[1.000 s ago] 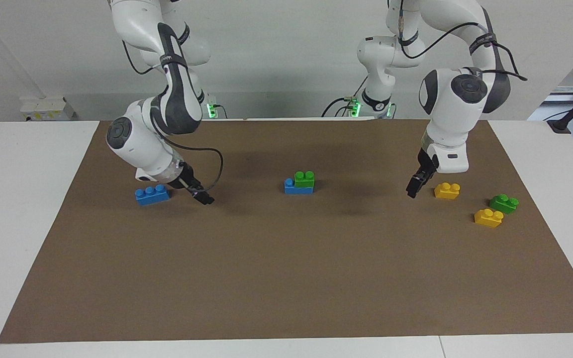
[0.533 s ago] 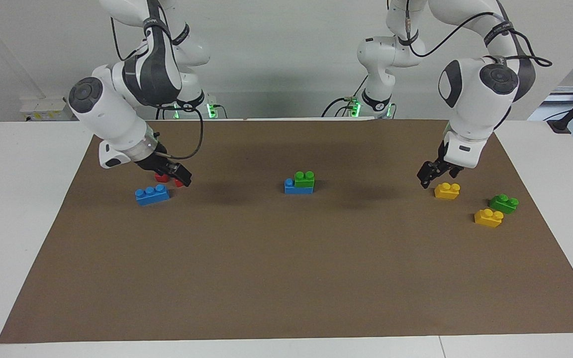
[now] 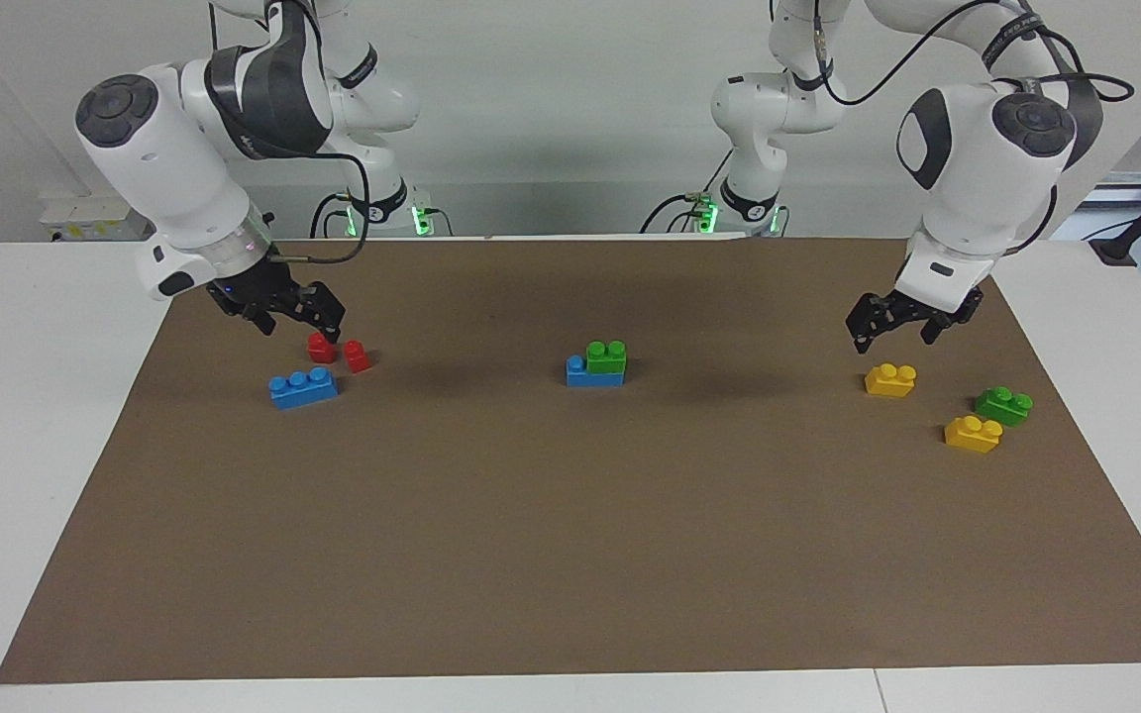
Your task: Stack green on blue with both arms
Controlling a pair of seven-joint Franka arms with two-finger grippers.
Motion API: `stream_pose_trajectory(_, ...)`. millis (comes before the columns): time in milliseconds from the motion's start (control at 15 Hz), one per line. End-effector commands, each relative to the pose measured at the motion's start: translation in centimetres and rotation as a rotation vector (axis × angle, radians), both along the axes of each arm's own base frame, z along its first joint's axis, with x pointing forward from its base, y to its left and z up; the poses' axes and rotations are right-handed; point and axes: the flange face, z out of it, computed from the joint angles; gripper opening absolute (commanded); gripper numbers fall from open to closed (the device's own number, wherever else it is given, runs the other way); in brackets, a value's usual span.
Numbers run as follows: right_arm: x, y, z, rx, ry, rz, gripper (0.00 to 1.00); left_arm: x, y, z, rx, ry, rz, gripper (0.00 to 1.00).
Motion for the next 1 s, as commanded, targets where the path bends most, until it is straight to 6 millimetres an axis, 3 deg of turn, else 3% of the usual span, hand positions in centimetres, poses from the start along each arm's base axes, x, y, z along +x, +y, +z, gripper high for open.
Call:
stream_pose_trajectory(0,-1.1,-1.0,3.2,-0.013,0.012,0.051,1.0,-0.3,0.1,2.0,-0.019,0.024,-0.055,1.0)
stream_pose_trajectory(267,-3.9,-0.8,6.5,-0.017,0.022,0.06,1.0,-0.3,0.2,2.7,-0.039,0.02,-0.047,1.0)
stream_pose_trajectory(467,-4.8,-0.7,6.9,-0.016,0.034,0.083,1.0,-0.3,0.4,2.8,-0.067,0.026,-0.035,1.0)
stream_pose_trajectory(667,-4.8,-0.7,6.9,-0.016,0.029,0.086,1.0,-0.1,1.0,4.4,-0.09,0.002,-0.019,1.0)
stream_pose_trajectory(933,-4.4,-1.0,6.9,-0.016,0.007,0.104,1.0,-0.2,0.7,4.6,-0.114,0.006,-0.016,1.0)
